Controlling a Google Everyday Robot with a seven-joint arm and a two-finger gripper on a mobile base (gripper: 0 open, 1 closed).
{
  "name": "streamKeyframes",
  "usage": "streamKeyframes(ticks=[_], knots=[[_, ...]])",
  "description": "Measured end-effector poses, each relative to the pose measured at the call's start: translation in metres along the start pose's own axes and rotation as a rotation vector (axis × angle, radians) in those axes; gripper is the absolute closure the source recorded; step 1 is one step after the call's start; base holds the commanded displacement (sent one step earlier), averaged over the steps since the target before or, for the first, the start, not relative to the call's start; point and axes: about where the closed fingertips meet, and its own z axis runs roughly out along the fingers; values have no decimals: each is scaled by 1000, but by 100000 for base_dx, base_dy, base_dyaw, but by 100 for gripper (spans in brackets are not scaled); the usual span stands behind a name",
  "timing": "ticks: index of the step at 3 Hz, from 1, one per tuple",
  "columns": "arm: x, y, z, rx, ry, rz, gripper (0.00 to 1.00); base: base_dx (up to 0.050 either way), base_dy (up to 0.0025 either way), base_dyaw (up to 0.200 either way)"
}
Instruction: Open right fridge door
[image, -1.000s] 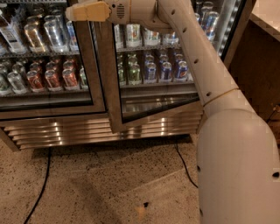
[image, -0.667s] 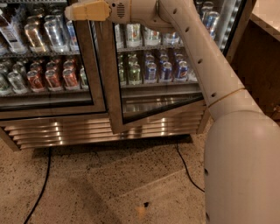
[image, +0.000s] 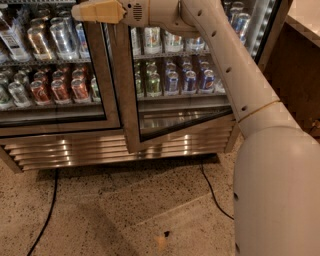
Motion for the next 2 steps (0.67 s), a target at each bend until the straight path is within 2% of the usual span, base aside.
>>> streamKeyframes(ticks=[2], knots=[[0,0,0,0,0,0,66,0,0,0]])
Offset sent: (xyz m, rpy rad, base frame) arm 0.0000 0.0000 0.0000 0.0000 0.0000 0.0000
